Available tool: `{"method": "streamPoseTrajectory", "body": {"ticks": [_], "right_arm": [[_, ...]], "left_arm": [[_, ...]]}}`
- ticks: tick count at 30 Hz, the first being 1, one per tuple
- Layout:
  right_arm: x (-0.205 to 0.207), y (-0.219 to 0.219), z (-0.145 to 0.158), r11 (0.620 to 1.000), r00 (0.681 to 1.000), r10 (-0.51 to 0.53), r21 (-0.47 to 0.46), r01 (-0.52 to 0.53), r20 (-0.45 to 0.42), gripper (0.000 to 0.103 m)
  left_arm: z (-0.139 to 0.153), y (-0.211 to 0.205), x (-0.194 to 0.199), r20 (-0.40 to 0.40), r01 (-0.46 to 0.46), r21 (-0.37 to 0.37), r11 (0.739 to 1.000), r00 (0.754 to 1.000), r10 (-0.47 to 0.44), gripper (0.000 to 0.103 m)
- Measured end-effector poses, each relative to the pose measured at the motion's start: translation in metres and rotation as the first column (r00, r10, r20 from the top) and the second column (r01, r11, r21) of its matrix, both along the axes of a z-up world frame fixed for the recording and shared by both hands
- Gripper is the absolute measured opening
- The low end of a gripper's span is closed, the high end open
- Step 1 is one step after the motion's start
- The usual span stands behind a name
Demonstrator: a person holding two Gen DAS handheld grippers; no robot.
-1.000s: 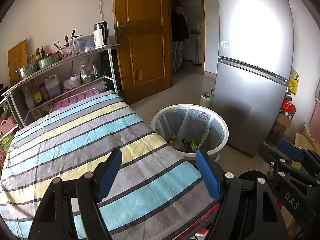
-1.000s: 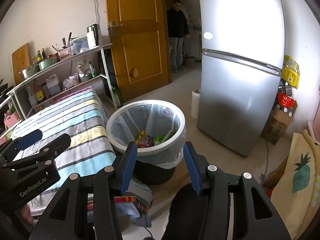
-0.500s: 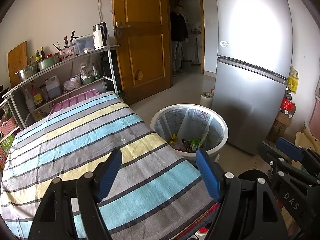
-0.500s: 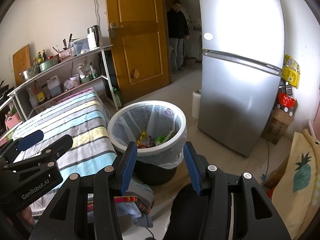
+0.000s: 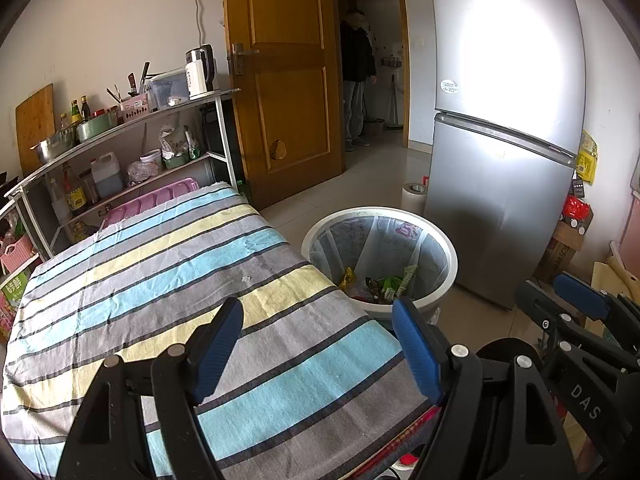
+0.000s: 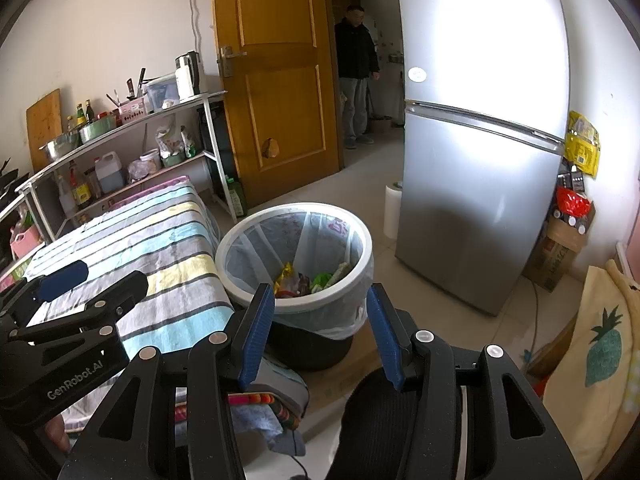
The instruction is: Collect trash
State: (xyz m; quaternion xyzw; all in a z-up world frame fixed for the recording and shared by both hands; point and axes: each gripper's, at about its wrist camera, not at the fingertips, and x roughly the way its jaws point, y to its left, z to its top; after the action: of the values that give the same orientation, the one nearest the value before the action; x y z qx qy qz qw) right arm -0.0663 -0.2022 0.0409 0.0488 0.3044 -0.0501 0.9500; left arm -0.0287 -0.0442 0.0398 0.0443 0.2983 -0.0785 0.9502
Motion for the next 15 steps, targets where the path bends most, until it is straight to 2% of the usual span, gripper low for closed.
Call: {"method": "streamPoseTrajectory", "body": {"ticks": [15], "right_arm": [[-0.0002,0.0002,0.0,1.0,1.0,0.004,0.001,-0.004,-0.002,0.049]], "left_arm": [[-0.0002,0.0017,-0.0018,-0.005,0.005,0.001,1.0,1.0,-0.005,0.079]]}}
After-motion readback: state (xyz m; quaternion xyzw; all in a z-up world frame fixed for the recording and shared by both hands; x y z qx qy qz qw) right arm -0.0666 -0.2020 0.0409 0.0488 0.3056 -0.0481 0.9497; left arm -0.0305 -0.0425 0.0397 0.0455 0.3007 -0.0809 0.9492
